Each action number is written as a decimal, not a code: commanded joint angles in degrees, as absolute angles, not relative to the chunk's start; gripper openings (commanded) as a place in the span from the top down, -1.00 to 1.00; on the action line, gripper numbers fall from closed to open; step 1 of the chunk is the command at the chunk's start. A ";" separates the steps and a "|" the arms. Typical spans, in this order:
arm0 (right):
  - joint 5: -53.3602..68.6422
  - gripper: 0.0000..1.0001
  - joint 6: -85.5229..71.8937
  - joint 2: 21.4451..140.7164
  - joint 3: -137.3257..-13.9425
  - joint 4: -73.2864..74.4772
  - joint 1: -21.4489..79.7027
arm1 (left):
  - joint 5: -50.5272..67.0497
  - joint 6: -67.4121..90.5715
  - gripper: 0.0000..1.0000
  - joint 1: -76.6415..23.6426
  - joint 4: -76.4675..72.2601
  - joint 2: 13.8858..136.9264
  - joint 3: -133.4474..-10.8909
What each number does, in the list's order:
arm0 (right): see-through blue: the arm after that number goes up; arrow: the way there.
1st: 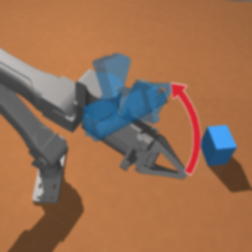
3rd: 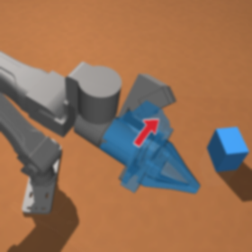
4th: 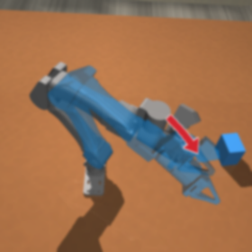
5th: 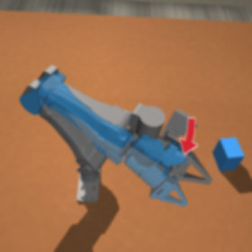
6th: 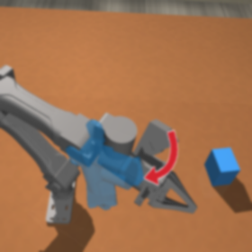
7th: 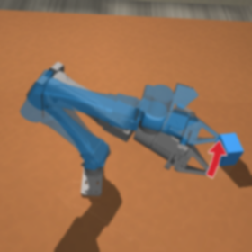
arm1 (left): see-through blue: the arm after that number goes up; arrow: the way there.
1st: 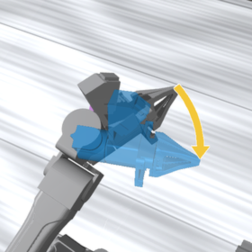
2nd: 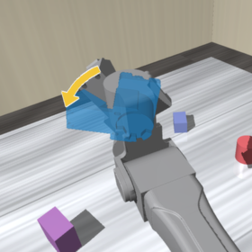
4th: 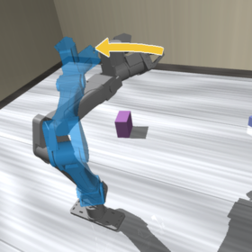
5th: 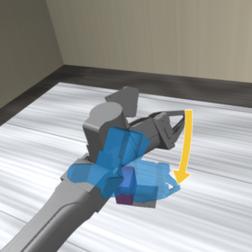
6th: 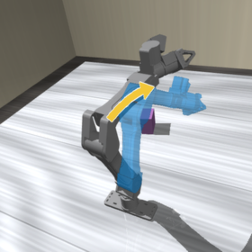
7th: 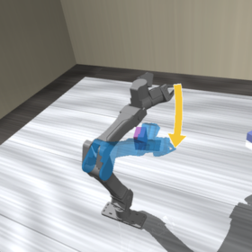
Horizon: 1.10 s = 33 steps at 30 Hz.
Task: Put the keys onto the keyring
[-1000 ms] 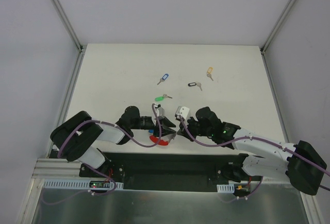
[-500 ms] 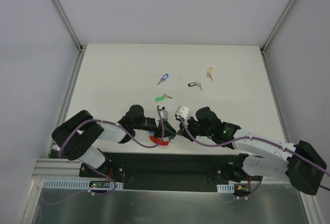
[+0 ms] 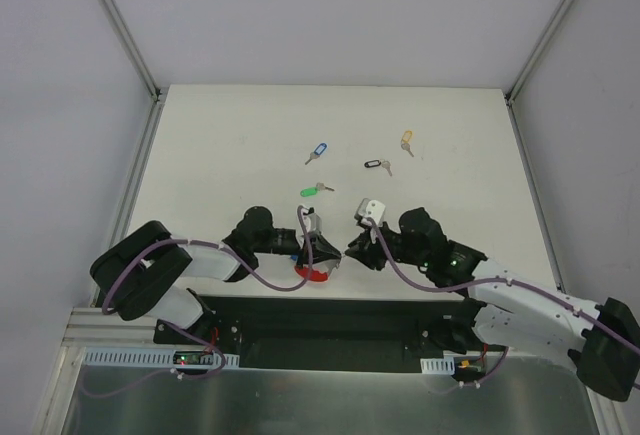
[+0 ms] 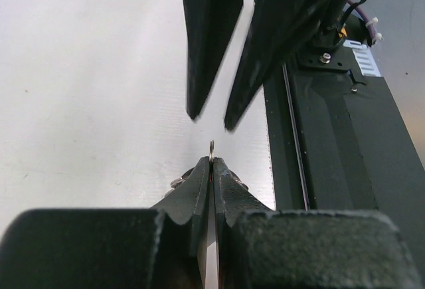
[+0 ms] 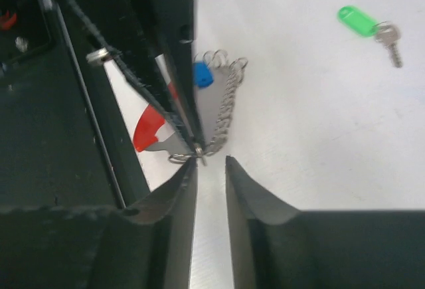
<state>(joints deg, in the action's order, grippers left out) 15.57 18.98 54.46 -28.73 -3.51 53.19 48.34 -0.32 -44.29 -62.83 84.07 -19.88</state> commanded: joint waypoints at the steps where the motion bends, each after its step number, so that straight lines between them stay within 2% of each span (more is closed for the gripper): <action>1: 16.78 0.36 11.96 46.59 -26.02 -11.42 48.70 | 44.83 3.68 1.00 -44.12 -77.50 80.86 -16.18; 5: 20.73 0.26 9.41 43.24 -24.17 -13.71 46.76 | 43.42 10.17 1.00 -42.81 -87.26 81.91 -13.28; 10: 23.64 0.25 7.91 44.03 -21.80 -17.92 45.97 | 42.80 14.41 1.00 -42.10 -94.21 83.23 -12.66; 21: 29.53 0.41 5.80 55.10 -18.11 -31.89 45.44 | 41.22 16.61 1.00 -42.10 -94.83 80.25 -12.57; 33: 33.57 0.43 2.29 65.91 -18.72 -43.68 45.09 | 41.66 17.23 1.00 -42.10 -94.83 79.89 -12.66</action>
<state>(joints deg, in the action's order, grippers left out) 30.26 3.55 64.42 -17.76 -35.83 45.39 41.39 16.14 -42.63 -73.03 81.38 -12.86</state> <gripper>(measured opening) 0.291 0.009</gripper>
